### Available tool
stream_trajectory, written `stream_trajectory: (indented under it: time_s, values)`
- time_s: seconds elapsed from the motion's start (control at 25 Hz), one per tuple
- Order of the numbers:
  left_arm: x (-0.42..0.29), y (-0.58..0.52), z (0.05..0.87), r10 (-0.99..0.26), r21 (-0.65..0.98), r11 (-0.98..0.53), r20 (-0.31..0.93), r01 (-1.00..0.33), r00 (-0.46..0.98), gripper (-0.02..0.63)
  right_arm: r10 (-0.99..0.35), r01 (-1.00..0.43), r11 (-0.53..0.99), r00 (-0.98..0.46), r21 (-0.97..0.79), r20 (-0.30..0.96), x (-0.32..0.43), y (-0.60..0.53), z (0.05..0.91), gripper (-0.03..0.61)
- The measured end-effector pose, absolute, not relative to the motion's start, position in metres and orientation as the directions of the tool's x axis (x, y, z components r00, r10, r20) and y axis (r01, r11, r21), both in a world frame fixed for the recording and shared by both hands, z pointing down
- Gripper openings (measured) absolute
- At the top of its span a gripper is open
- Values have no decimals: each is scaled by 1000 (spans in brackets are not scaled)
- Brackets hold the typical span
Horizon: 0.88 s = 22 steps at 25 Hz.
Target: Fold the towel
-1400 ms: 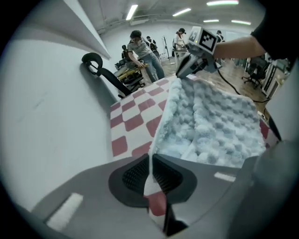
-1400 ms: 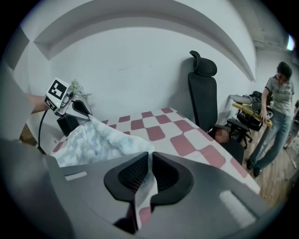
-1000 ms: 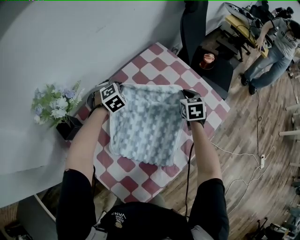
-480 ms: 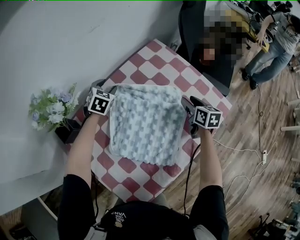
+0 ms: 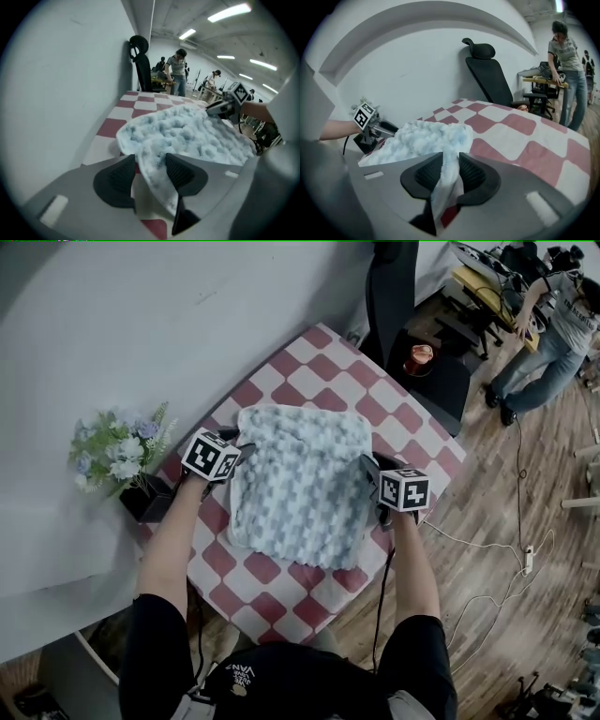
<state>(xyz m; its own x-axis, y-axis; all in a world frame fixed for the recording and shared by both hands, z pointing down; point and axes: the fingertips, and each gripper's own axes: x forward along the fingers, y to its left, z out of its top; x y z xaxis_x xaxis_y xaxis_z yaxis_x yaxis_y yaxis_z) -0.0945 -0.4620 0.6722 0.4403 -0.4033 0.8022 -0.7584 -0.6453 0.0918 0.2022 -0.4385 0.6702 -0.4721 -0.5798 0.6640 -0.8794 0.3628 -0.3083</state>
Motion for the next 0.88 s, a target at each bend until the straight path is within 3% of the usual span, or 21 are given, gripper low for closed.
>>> stream_trajectory:
  time_s: [0.08, 0.16, 0.2, 0.32, 0.56, 0.88]
  values:
    - [-94, -456, 681, -388, 102, -636, 815, -765, 431, 173, -610, -874, 392, -482, -288, 629, 198, -434, 655, 64]
    - [-91, -452, 679, -394, 123, -627, 802, -769, 449, 64, -640, -864, 421, -500, -278, 584, 192, -426, 636, 51]
    - [-90, -450, 674, -406, 123, -627, 791, -769, 457, 42, -655, -859, 431, -508, -275, 560, 189, -421, 626, 46]
    - [-89, -438, 647, -475, 109, -631, 729, -768, 494, 31, -702, -848, 450, -530, -281, 476, 182, -394, 592, 43]
    - [-107, -368, 552, -652, 65, -643, 476, -763, 591, 28, -762, -822, 471, -561, -319, 322, 180, -309, 526, 41]
    - [-130, -229, 416, -680, -24, -732, 79, -681, 729, 26, -854, -819, 465, -515, -336, 73, 166, -179, 419, 41]
